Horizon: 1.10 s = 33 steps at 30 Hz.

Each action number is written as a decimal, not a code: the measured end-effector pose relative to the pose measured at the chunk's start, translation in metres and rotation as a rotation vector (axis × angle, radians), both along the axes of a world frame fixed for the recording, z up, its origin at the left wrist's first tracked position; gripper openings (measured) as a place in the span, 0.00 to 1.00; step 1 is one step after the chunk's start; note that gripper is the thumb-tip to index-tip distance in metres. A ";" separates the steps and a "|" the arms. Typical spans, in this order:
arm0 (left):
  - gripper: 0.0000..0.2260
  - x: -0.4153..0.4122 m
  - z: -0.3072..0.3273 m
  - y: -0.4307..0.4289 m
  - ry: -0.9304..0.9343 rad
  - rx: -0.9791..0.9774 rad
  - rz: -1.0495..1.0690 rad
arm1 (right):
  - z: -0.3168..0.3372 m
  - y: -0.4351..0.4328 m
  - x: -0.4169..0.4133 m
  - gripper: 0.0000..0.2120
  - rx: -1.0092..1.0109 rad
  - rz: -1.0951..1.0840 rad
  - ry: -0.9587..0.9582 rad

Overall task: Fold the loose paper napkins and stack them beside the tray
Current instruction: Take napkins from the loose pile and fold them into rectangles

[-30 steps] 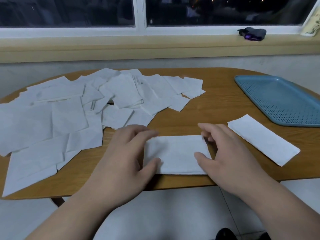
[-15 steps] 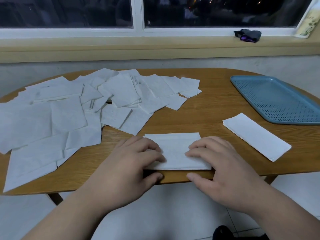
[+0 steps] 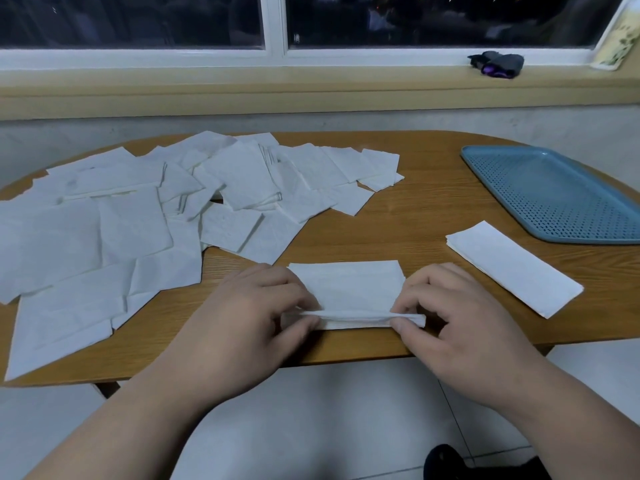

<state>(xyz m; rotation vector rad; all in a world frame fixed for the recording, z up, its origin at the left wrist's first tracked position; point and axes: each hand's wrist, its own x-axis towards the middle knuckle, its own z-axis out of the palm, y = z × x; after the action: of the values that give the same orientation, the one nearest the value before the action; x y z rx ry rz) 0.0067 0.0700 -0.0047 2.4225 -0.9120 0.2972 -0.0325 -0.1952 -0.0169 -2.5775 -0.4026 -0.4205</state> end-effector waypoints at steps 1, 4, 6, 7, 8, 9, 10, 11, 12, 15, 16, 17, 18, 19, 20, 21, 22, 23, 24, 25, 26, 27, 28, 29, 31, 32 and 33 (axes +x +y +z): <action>0.07 -0.001 0.002 -0.001 0.007 -0.035 0.013 | 0.002 0.001 0.000 0.06 0.061 -0.005 0.003; 0.02 -0.006 0.010 -0.005 0.069 -0.194 0.087 | 0.013 0.006 -0.002 0.04 0.317 0.009 -0.018; 0.03 -0.010 0.016 -0.009 0.132 -0.339 0.161 | 0.019 0.009 -0.003 0.06 0.466 0.006 -0.008; 0.03 -0.010 0.019 -0.011 0.190 -0.437 0.199 | 0.022 0.009 -0.003 0.08 0.522 -0.006 0.010; 0.03 -0.010 0.022 -0.014 0.269 -0.551 0.226 | 0.023 0.010 -0.003 0.11 0.568 -0.019 0.025; 0.03 -0.009 0.025 -0.016 0.349 -0.665 0.237 | 0.024 0.009 -0.003 0.15 0.604 -0.022 0.035; 0.03 -0.007 0.027 -0.017 0.413 -0.763 0.234 | 0.024 0.009 -0.004 0.19 0.628 -0.004 0.042; 0.04 -0.005 0.028 -0.018 0.458 -0.835 0.229 | 0.024 0.009 -0.004 0.22 0.634 0.037 0.047; 0.04 -0.003 0.029 -0.019 0.496 -0.887 0.231 | 0.025 0.008 -0.005 0.25 0.615 0.089 0.046; 0.06 0.003 0.028 -0.020 0.611 -0.978 0.254 | 0.024 0.008 -0.006 0.35 0.416 0.183 -0.003; 0.07 0.005 0.027 -0.020 0.640 -0.998 0.260 | 0.024 0.008 -0.005 0.38 0.348 0.178 -0.008; 0.07 0.006 0.026 -0.019 0.658 -1.013 0.265 | 0.025 0.007 -0.004 0.40 0.289 0.165 -0.008; 0.07 0.008 0.026 -0.018 0.672 -1.030 0.271 | 0.024 0.006 -0.002 0.41 0.234 0.151 -0.013; 0.06 0.009 0.026 -0.018 0.685 -1.048 0.277 | 0.023 0.005 -0.001 0.42 0.178 0.138 -0.022; 0.05 0.009 0.026 -0.018 0.695 -1.057 0.284 | 0.021 0.004 0.001 0.43 0.123 0.122 -0.024; 0.04 0.010 0.026 -0.017 0.702 -1.056 0.295 | 0.020 0.004 0.002 0.44 0.067 0.107 -0.022; 0.02 0.010 0.025 -0.017 0.706 -1.055 0.311 | 0.018 0.005 0.003 0.45 0.013 0.101 -0.027; 0.01 0.010 0.025 -0.017 0.709 -1.053 0.334 | 0.015 0.007 0.004 0.45 -0.029 0.103 -0.046; 0.01 0.010 0.024 -0.018 0.708 -1.048 0.360 | 0.012 0.009 0.005 0.44 -0.049 0.106 -0.071; 0.03 0.011 0.023 -0.018 0.705 -1.037 0.381 | 0.009 0.011 0.006 0.42 -0.055 0.106 -0.091; 0.03 0.013 0.022 -0.019 0.700 -1.026 0.398 | 0.006 0.014 0.007 0.40 -0.059 0.105 -0.101; 0.03 0.014 0.021 -0.020 0.699 -1.011 0.413 | 0.005 0.017 0.008 0.37 -0.064 0.104 -0.106; 0.04 0.015 0.019 -0.020 0.699 -1.000 0.426 | 0.003 0.021 0.009 0.35 -0.072 0.104 -0.113; 0.04 0.015 0.019 -0.020 0.700 -0.999 0.437 | 0.002 0.025 0.009 0.33 -0.081 0.105 -0.126; 0.04 0.015 0.018 -0.022 0.710 -1.006 0.448 | 0.001 0.036 0.008 0.30 -0.083 0.109 -0.174; 0.04 0.014 0.019 -0.022 0.718 -1.006 0.443 | 0.001 0.043 0.006 0.30 -0.078 0.113 -0.196; 0.04 0.013 0.020 -0.023 0.730 -1.007 0.428 | 0.001 0.050 0.005 0.29 -0.074 0.116 -0.219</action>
<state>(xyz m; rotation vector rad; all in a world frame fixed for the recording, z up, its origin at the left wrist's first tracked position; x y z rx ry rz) 0.0201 0.0466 0.0154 1.5241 0.1158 -0.0140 -0.0276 -0.1456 -0.0161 -2.5705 -0.6522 -0.6598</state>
